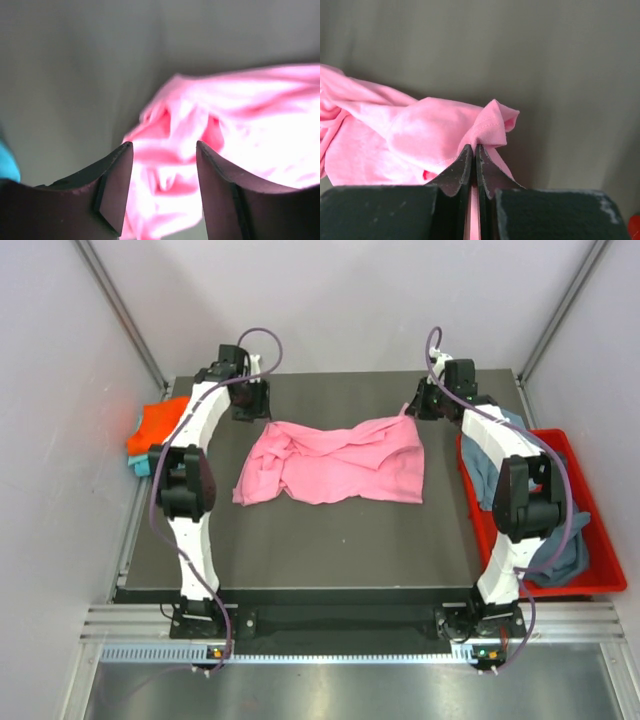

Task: Fold and stack the t-shirts
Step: Flatten the tshirt out

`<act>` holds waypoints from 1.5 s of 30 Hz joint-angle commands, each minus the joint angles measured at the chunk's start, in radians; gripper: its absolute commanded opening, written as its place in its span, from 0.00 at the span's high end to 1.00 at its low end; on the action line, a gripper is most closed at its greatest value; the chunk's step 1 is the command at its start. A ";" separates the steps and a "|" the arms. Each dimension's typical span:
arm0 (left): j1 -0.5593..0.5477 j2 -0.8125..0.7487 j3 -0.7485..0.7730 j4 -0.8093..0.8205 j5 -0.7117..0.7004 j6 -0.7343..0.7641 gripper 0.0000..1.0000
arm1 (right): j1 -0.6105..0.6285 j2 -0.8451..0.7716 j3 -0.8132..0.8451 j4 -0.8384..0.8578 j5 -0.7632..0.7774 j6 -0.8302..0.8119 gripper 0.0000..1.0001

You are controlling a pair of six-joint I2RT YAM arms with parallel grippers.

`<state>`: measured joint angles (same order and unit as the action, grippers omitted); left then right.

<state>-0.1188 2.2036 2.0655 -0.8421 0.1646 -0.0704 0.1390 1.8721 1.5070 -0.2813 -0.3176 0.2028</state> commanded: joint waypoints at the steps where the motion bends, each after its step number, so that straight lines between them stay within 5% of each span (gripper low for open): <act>1: 0.045 -0.177 -0.129 -0.049 0.038 -0.078 0.42 | -0.010 -0.057 -0.008 0.074 -0.018 0.004 1.00; 10: 0.157 -0.211 -0.289 -0.077 0.201 -0.213 0.55 | -0.004 -0.076 -0.022 0.065 -0.012 -0.002 1.00; 45: 0.173 0.011 -0.186 -0.055 0.259 -0.216 0.57 | 0.005 -0.099 -0.053 0.064 0.012 -0.020 1.00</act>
<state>0.0536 2.2124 1.8381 -0.9066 0.4046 -0.2859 0.1417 1.8149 1.4338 -0.2699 -0.3145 0.1944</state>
